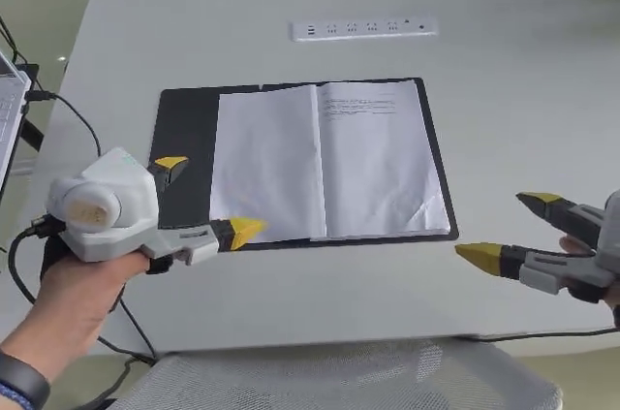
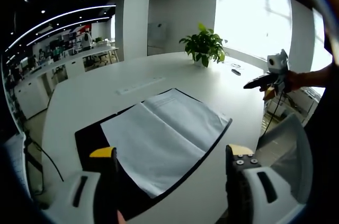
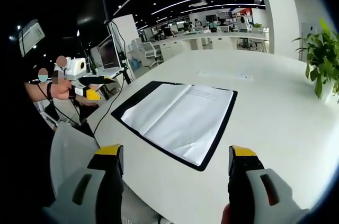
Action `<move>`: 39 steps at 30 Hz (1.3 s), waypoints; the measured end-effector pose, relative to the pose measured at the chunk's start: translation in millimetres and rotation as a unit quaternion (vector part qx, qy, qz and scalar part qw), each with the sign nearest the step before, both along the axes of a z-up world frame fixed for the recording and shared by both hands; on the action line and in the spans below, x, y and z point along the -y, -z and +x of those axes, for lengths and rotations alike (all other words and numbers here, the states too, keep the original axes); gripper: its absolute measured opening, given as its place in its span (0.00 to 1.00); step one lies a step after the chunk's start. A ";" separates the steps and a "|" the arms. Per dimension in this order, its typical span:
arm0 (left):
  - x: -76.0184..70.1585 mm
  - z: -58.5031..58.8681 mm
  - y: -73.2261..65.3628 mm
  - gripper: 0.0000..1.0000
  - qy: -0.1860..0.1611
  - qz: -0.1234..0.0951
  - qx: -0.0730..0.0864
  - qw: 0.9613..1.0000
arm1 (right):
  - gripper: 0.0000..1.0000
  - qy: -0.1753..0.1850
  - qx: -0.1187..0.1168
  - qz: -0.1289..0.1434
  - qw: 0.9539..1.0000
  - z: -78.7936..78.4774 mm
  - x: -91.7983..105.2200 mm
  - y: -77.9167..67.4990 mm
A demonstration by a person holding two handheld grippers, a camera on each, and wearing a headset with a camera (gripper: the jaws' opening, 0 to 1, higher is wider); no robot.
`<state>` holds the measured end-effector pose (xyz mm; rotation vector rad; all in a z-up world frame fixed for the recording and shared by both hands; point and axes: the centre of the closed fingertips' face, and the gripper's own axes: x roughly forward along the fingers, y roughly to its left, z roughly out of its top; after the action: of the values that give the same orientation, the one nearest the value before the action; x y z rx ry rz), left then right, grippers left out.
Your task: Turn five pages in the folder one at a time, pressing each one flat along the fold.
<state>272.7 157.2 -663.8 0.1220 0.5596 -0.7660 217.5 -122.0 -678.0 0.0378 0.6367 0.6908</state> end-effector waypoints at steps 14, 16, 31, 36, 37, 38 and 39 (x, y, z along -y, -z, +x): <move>68.1 7.0 12.3 0.83 0.068 0.005 -0.006 0.998 | 0.79 -0.002 -0.008 0.008 1.000 -5.4 4.6 4.5; 74.7 9.6 14.4 0.83 0.073 0.005 -0.007 0.997 | 0.79 -0.002 -0.009 0.007 1.000 -6.0 5.1 5.3; 136.0 27.5 27.7 0.80 0.118 0.001 -0.015 0.993 | 0.77 0.012 -0.014 0.015 1.000 -10.2 11.8 6.7; 149.4 28.2 36.7 0.80 0.125 -0.001 -0.023 0.992 | 0.77 0.015 -0.014 0.016 1.000 -11.0 14.0 7.3; 151.9 28.2 38.9 0.80 0.125 -0.002 -0.026 0.992 | 0.78 0.016 -0.014 0.016 1.000 -11.8 14.8 7.8; 153.8 28.0 40.7 0.80 0.126 -0.001 -0.027 0.992 | 0.78 0.016 -0.015 0.017 1.000 -12.5 15.2 8.1; 156.7 27.7 43.6 0.80 0.128 0.001 -0.029 0.991 | 0.78 0.017 -0.016 0.018 1.000 -13.2 15.9 8.4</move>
<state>300.4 0.4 -707.3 0.1769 0.6062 -1.0207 204.2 -137.9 -686.4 0.0920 0.6533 0.6703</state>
